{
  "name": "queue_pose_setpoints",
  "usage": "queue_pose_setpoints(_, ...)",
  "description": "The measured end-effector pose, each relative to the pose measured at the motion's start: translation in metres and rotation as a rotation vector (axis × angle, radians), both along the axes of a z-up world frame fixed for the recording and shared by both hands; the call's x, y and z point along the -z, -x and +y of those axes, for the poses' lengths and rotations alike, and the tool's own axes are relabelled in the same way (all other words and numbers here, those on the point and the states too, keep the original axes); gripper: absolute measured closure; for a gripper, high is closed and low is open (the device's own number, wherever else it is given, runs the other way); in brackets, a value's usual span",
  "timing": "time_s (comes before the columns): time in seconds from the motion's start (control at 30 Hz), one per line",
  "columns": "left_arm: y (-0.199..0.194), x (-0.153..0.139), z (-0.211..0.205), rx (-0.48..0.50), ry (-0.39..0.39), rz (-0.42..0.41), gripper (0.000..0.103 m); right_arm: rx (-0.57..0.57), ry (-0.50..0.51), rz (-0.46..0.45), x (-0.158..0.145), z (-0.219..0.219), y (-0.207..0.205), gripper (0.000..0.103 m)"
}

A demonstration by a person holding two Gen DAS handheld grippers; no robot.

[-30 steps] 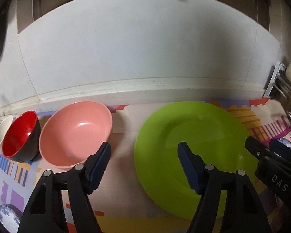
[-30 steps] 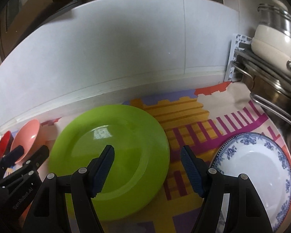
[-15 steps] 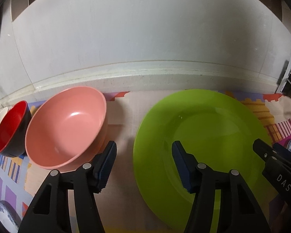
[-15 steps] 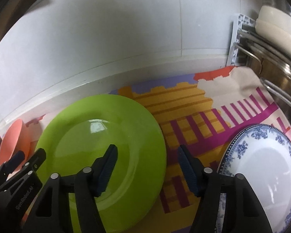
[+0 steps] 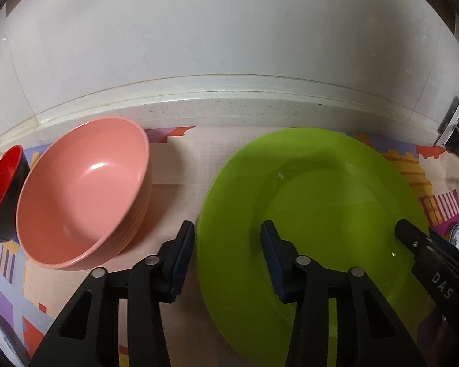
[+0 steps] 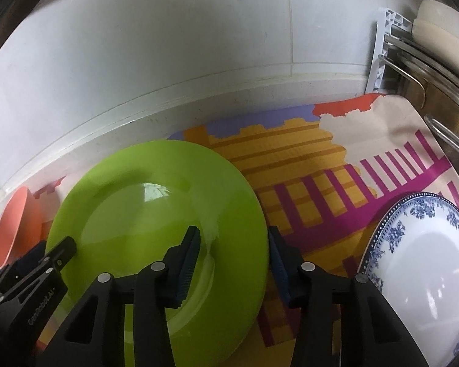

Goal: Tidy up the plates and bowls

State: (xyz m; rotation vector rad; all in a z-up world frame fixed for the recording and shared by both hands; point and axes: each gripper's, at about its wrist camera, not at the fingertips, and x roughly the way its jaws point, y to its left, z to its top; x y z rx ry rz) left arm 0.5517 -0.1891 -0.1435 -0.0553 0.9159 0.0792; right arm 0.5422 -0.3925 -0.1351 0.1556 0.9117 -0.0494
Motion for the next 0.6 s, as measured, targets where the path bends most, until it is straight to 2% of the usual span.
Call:
queue_pose_setpoints(0.13, -0.005, -0.001, -0.004, 0.000, -0.010, 0.003, 0.061, 0.007, -0.014, 0.013, 0.002, -0.003, -0.003, 0.062)
queue_pose_setpoints(0.6, 0.009, -0.010, -0.003, 0.020, -0.027, -0.018, 0.062, 0.007, 0.020, -0.012, -0.007, 0.005, 0.014, 0.063)
